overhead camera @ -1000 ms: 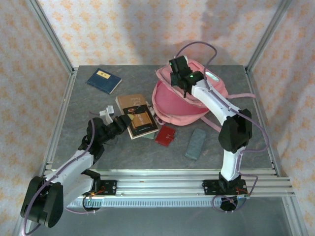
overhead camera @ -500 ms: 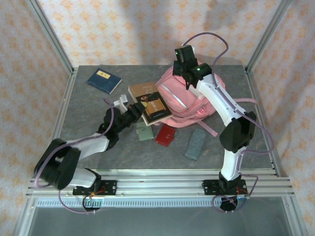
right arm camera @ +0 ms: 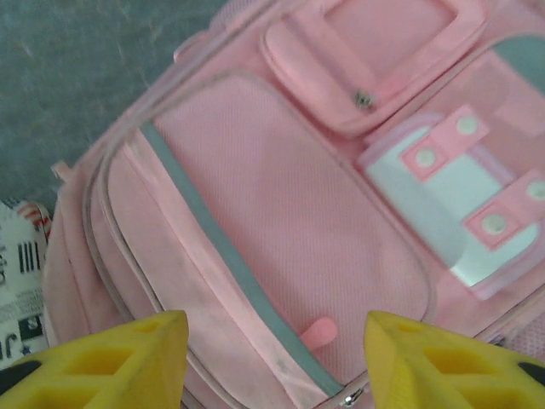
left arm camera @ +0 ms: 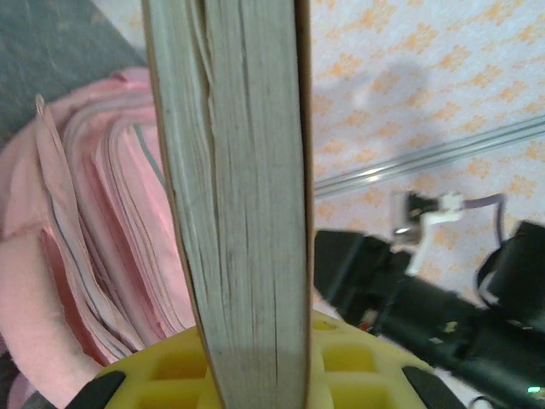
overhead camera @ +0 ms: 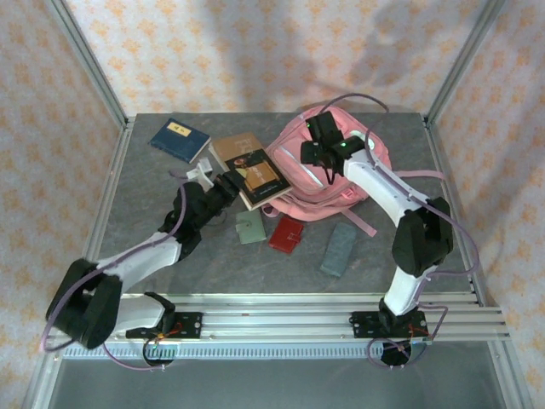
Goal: Pack the student bag
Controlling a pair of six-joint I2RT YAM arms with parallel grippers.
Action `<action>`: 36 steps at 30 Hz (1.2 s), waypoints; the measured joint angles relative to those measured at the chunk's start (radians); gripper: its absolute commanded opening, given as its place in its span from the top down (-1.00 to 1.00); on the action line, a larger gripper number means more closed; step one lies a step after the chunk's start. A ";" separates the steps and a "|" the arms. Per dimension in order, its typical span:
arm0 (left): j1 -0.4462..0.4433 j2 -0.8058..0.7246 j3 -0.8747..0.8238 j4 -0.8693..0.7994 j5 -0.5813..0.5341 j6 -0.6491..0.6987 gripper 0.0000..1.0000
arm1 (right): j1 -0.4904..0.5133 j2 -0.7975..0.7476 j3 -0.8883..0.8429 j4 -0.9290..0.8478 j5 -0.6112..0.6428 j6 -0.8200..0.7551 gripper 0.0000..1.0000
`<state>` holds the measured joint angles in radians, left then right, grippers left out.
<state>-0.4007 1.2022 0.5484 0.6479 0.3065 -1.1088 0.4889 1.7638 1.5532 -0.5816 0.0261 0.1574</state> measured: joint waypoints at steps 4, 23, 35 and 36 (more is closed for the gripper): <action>0.048 -0.124 -0.021 -0.134 -0.009 0.045 1.00 | 0.049 0.001 -0.054 0.031 -0.024 -0.007 -0.14; 0.114 -0.323 -0.148 -0.414 -0.031 0.072 1.00 | 0.190 0.217 0.034 0.060 -0.100 -0.065 -0.12; 0.121 -0.346 -0.215 -0.424 -0.032 0.071 1.00 | 0.193 0.371 0.186 0.047 -0.084 -0.056 0.34; 0.121 -0.346 -0.215 -0.424 -0.032 0.071 1.00 | 0.193 0.380 0.198 0.043 -0.081 -0.056 0.43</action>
<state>-0.2802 0.8558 0.3336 0.2237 0.2745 -1.0382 0.6819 2.1433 1.7515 -0.5388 -0.0551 0.1013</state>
